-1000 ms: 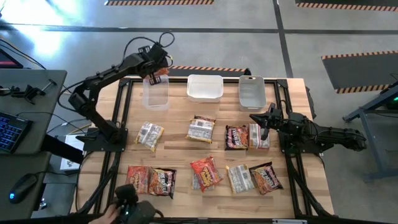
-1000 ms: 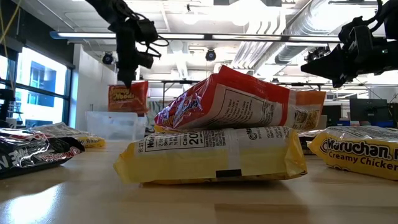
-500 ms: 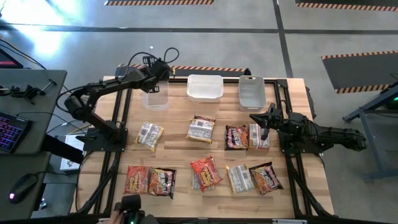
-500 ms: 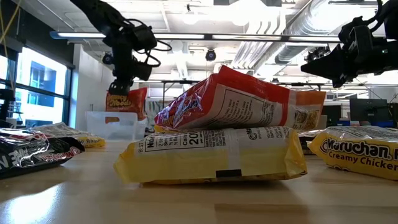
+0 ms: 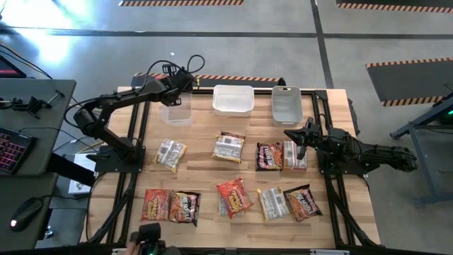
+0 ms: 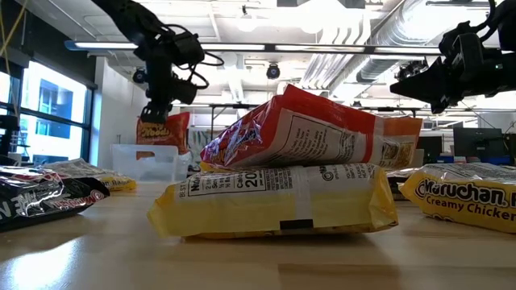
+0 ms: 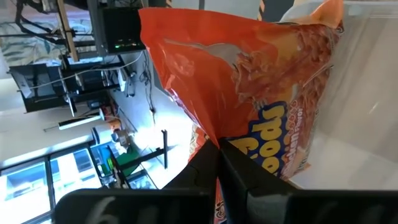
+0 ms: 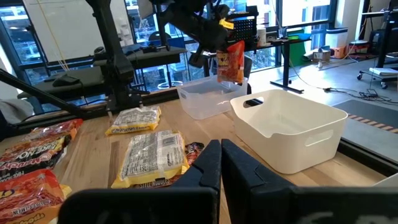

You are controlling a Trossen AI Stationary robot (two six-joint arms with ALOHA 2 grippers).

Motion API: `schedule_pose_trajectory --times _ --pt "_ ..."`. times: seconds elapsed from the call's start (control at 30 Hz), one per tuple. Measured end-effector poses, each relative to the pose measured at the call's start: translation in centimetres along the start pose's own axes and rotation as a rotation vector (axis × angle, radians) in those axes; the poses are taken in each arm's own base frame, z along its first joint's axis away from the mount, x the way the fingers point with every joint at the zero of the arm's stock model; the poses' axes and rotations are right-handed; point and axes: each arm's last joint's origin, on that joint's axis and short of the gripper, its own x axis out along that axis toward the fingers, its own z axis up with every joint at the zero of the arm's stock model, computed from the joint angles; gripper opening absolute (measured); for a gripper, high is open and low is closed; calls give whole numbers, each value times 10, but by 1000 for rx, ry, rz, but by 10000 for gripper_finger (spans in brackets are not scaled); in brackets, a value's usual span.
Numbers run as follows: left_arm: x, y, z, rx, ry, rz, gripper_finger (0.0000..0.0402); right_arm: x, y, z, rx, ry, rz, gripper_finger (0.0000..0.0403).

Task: Sort Maruchan noodles
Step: Put the orange noodle pack into the transparent bin

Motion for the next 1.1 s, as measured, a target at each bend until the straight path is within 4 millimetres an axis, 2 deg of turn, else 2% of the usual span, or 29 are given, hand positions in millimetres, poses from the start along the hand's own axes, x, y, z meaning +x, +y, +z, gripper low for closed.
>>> schedule_pose_trajectory --times 0.2,0.4,0.57,0.9,1.1 --pt "-2 -3 3 4 6 13 0 0 0 0 0 0 0 0" --pt "5 -15 11 56 54 20 0 0 0 0 0 0 0 0" --pt "7 -19 15 27 62 27 0 0 0 0 0 0 0 0" --pt "7 -23 12 3 95 36 0 0 0 0 0 -1 0 0" --pt "12 -39 4 24 142 46 0 0 0 0 0 0 0 0"
